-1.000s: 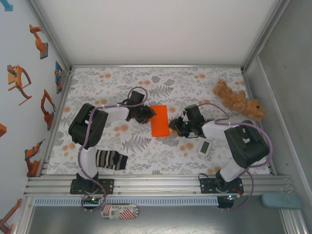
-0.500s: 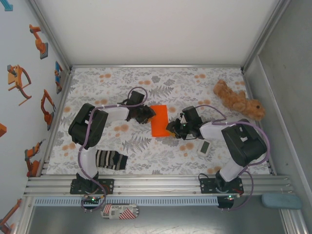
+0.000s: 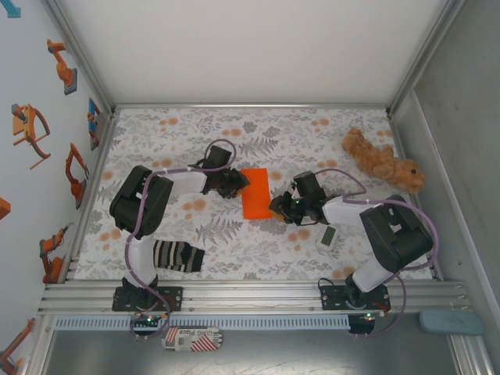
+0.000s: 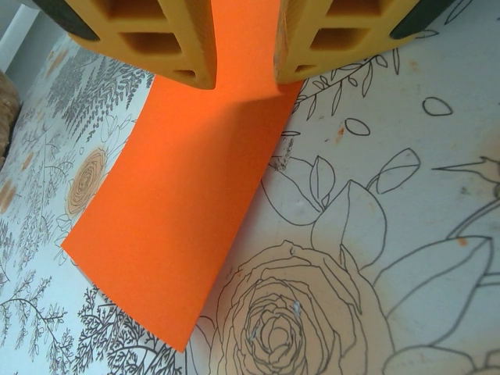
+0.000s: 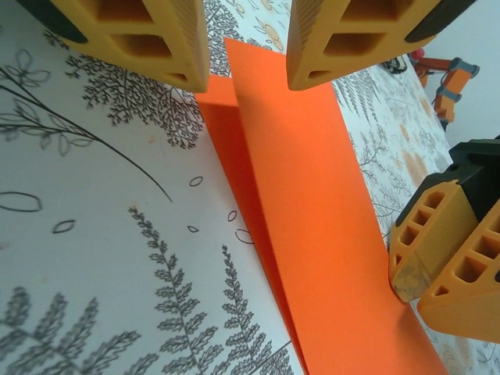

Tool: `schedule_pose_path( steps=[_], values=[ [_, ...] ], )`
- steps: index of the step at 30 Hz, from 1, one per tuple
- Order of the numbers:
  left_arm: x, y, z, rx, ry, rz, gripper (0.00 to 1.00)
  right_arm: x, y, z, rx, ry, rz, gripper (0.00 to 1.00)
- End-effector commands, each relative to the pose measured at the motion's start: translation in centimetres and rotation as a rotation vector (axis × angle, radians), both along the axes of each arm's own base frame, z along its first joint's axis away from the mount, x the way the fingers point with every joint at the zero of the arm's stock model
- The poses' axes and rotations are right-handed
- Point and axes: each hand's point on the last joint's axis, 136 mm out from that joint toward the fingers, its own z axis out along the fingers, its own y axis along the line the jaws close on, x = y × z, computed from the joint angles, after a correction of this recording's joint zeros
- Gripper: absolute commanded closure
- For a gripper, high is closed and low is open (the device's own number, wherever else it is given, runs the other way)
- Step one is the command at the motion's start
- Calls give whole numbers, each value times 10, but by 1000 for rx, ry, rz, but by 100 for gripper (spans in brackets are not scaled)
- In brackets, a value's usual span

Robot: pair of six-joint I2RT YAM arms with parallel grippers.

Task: Fold a paper plane with a square sheet of paper (pick it up from the middle)
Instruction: Fold the triangle a second time at the center of the table.

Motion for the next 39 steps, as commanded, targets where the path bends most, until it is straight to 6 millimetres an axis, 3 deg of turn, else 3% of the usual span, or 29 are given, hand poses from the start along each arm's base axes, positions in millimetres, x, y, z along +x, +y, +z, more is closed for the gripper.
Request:
schedule_pose_path(
  steps=[1,13,32,35,39],
  values=[
    [-23,23,-36,114,109,24,73,-4,-5,-4,-41,1,11,69],
    [-23,21,-33,105,109,20,73,4,14,-1,31,-23,43,77],
    [-23,19,-28,93,101,9,73,10,10,7,16,-76,16,87],
    [-19,13,-17,65,71,-14,73,10,7,7,4,-78,10,93],
    [-3,-7,21,-27,-54,-99,70,8,1,7,-31,-87,9,99]
  ],
)
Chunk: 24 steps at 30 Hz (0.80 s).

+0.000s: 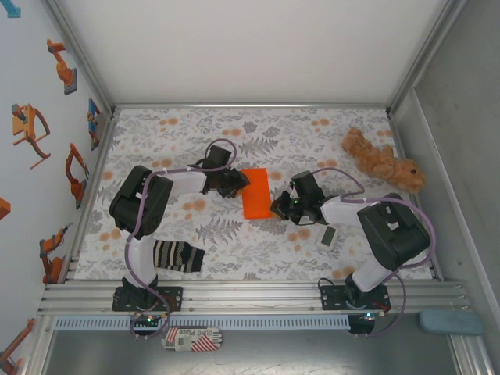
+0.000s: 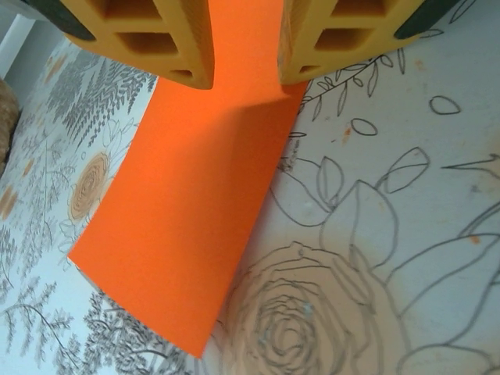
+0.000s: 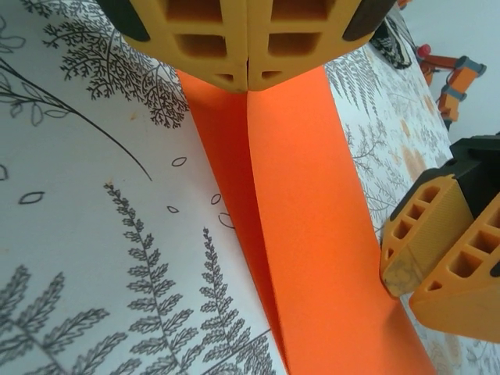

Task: Fold a paper plane with a square sheet of paper (pick it up from the middle)
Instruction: Fold the triangle a second time at the center of the table.

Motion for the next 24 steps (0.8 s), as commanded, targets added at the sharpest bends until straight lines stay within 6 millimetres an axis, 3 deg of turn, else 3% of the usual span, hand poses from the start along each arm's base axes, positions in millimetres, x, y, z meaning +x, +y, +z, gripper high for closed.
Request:
schedule_pose_path(
  steps=[1,4,7,24],
  values=[
    [1,-8,27,-30,-73,-84,70,2,-5,9,-39,-46,-1,100],
    [10,-9,44,-34,-142,-113,69,0,-9,12,-58,-61,8,100],
    [15,-9,46,-31,-169,-136,69,-1,-10,16,-67,-76,18,100],
    [11,-10,-3,39,-60,-212,78,4,-3,26,-46,-107,50,100]
  ],
)
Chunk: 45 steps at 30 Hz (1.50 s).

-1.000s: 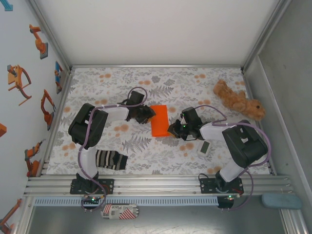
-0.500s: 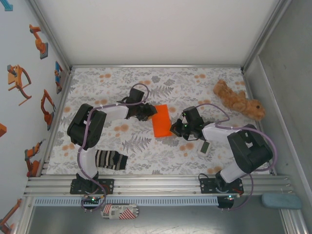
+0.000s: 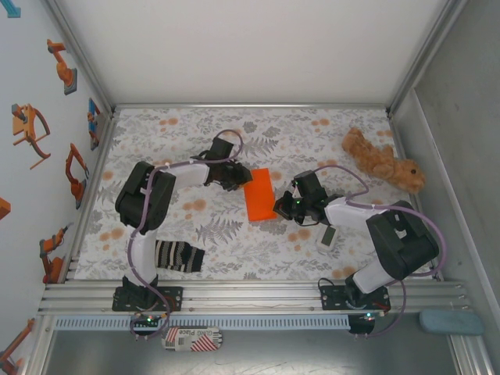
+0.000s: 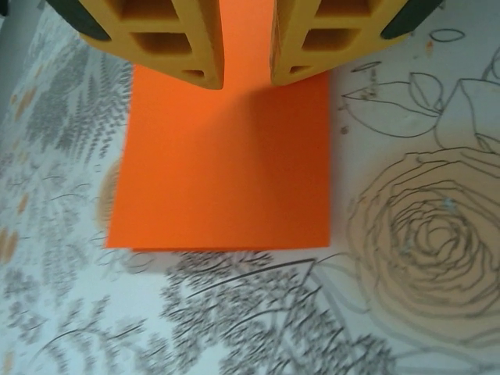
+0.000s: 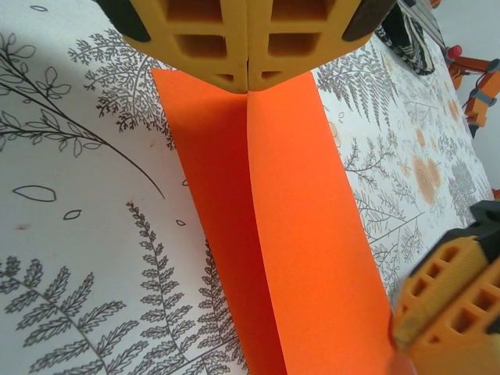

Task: Fold a paper plane with a square sheet of paper (pick it up from the middle)
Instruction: Fold the triangle a second time at the center of the table.

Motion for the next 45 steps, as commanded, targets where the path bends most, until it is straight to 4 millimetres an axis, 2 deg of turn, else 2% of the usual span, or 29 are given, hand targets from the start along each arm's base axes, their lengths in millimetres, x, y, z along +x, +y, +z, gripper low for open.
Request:
schedule_pose_path(
  steps=[1,5,9,13,24,34,45],
  values=[
    [-5,1,-7,16,24,-33,78,9,8,16,16,-54,22,100],
    [-8,4,-16,32,41,-30,79,12,13,23,32,-81,54,100],
    [-10,7,-22,45,47,-28,79,18,25,41,65,-173,140,100],
    [-11,7,-25,46,52,-28,79,23,36,50,99,-208,196,100],
    [-13,8,-31,46,65,-22,79,42,51,30,94,-161,200,100],
    [-14,8,-33,45,72,-21,79,42,66,15,89,-134,239,100],
    [-15,10,-34,57,80,-16,79,50,62,-2,51,-120,164,100]
  ],
)
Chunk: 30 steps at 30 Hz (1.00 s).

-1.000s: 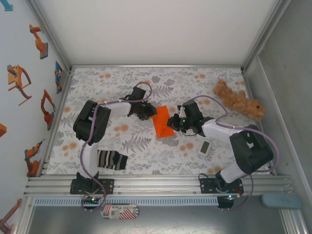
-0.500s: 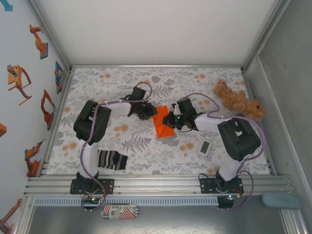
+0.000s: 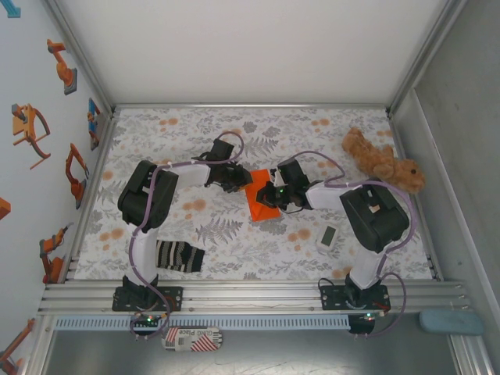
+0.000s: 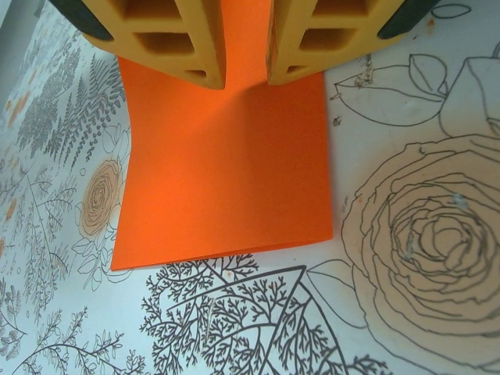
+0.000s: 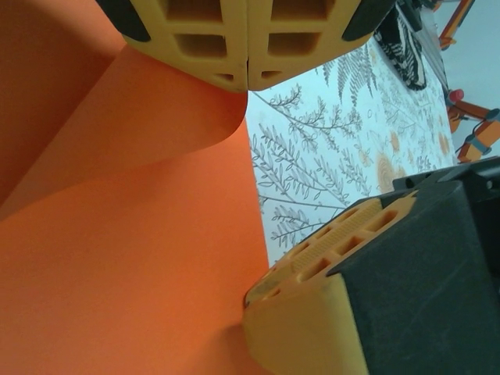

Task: Fold a paper plane with a square sheet of paper (pick it up from the middle)
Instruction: Fold the triangle a second time at the center of the table.

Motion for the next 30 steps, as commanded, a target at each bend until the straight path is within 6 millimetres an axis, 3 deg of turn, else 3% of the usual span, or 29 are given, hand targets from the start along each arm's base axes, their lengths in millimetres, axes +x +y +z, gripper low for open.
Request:
schedule_pose_path(
  steps=[1,30],
  values=[
    [-13,13,-28,67,72,3,79,12,2,0,-6,-28,-43,100],
    [-16,13,-32,74,95,-1,79,17,7,-10,-2,-24,-38,100]
  ],
)
